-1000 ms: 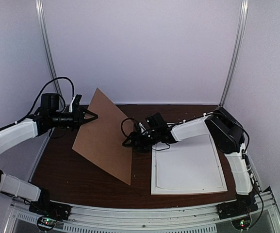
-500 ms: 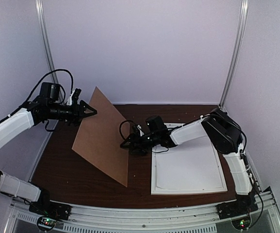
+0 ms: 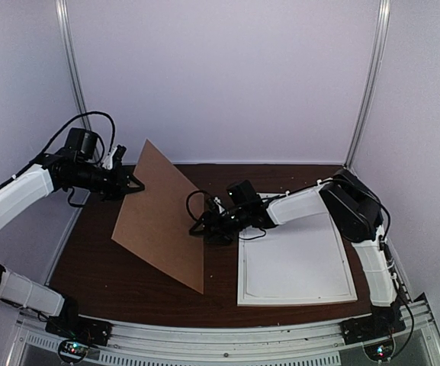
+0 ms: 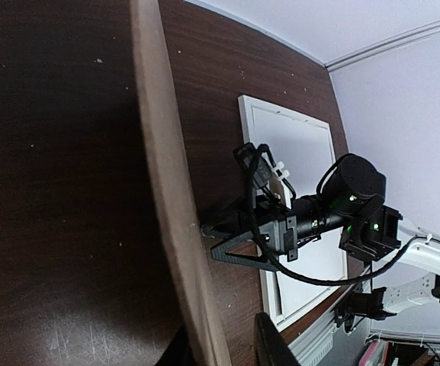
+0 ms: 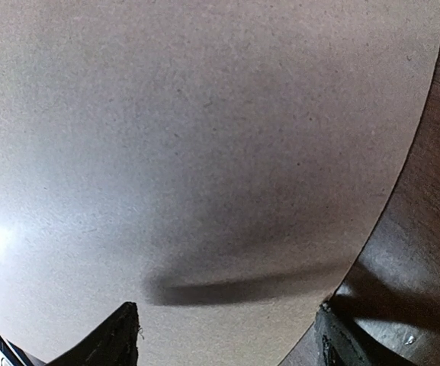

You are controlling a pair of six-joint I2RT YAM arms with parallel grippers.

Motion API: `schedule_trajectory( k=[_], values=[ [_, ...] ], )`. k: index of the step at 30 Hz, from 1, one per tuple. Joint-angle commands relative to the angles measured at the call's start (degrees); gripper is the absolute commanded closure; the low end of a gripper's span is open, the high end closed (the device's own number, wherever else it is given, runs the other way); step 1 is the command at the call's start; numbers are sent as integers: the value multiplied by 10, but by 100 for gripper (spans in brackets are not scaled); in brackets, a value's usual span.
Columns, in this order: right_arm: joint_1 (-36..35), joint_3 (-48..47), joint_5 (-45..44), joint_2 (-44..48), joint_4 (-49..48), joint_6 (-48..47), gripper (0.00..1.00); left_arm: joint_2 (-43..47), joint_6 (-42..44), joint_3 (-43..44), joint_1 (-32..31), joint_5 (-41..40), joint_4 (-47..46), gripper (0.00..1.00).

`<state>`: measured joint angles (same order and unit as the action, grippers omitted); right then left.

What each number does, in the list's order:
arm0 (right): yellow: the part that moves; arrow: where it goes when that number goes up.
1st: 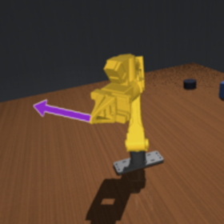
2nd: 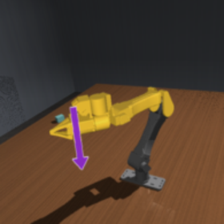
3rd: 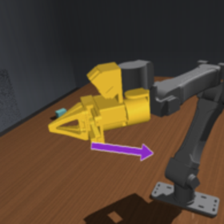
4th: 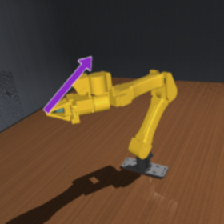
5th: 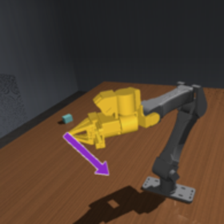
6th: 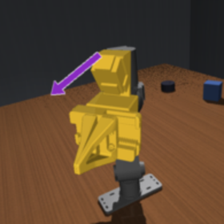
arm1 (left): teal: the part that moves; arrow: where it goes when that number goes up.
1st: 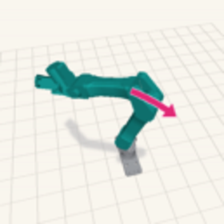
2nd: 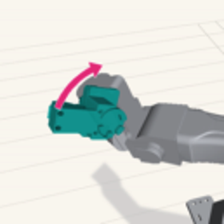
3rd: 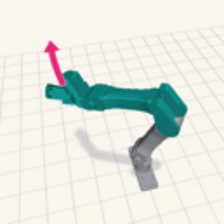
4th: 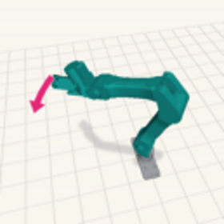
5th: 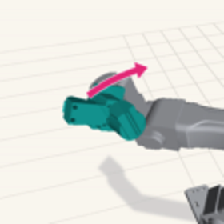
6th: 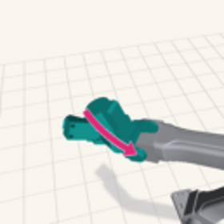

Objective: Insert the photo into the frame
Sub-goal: Pick up the backboard from the center of the board.

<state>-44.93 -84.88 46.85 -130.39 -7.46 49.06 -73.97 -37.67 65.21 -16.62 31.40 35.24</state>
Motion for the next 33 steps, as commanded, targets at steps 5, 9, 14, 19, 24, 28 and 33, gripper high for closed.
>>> schedule_trajectory(
  k=[5,9,14,19,24,28,33],
  values=[
    [8,1,-28,40,95,-32,21,-5,30,50,-7,-42,41,96],
    [18,8,-37,72,123,-46,21,-4,47,72,-7,-72,79,100],
    [30,11,-47,113,157,-66,20,0,68,101,-7,-97,118,100],
    [51,36,-56,155,176,-83,20,28,44,77,-7,-68,69,100],
    [74,69,-69,199,198,-105,19,60,-18,27,-7,-9,-41,100],
    [91,92,-67,227,199,-112,18,75,-74,-1,-7,28,-127,100],
    [117,133,-48,267,162,-95,16,99,-152,-46,-7,51,-246,100]
  ],
)
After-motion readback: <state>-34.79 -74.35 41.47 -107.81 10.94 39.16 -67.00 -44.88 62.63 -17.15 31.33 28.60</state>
